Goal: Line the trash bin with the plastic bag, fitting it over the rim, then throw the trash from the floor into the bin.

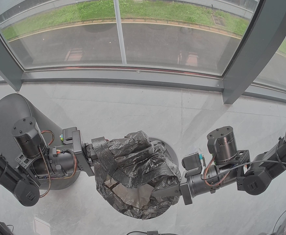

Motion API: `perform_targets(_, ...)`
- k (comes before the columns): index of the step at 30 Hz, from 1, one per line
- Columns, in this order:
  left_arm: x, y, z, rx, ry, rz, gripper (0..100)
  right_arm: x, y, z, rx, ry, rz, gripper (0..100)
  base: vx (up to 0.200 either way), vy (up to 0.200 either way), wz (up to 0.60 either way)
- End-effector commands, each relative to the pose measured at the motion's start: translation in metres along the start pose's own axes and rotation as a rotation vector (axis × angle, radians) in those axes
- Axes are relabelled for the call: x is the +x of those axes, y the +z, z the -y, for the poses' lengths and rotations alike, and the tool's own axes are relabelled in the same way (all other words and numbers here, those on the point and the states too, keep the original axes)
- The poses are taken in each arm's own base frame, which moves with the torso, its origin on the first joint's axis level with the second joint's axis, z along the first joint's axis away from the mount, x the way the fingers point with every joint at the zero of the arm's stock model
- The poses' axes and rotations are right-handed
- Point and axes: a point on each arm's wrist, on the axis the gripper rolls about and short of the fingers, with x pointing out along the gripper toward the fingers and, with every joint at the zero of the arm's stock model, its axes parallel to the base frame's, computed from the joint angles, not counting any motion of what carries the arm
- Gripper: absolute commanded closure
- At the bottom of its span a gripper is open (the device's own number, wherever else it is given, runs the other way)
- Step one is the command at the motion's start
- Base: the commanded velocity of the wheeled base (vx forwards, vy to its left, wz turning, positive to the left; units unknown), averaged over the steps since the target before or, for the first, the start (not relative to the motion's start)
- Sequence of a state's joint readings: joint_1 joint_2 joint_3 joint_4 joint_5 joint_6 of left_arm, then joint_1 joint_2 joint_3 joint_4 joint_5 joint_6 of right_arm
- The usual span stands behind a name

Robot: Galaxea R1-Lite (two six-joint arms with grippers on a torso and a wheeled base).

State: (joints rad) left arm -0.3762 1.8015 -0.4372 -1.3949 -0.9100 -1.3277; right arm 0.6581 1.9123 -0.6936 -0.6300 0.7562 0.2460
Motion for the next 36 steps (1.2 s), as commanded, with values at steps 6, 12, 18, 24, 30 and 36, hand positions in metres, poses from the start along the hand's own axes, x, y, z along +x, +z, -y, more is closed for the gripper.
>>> perform_targets(6,0.005,0.011,-0.036,-0.069,0.030,0.017,100,0.011,-0.007,0.028,0.051,-0.032,-0.018,100,0.000,0.000,0.00)
perform_targets(12,0.007,0.014,-0.036,-0.061,0.026,0.026,100,0.014,-0.006,0.041,0.034,-0.045,0.020,100,0.000,0.000,0.00)
perform_targets(18,0.009,0.027,-0.030,-0.028,0.006,0.053,100,0.010,-0.006,0.061,0.036,-0.082,0.062,100,0.000,0.000,0.00)
perform_targets(24,0.007,0.040,-0.032,-0.006,0.002,0.085,100,-0.002,-0.002,0.074,0.028,-0.117,0.113,100,0.000,0.000,0.00)
perform_targets(30,0.009,0.052,-0.033,0.010,-0.002,0.105,100,-0.010,0.005,0.087,0.029,-0.145,0.152,100,0.000,0.000,0.00)
perform_targets(36,0.015,0.063,-0.030,0.028,0.022,0.125,100,-0.007,0.003,0.092,0.036,-0.147,0.145,100,0.000,0.000,0.00)
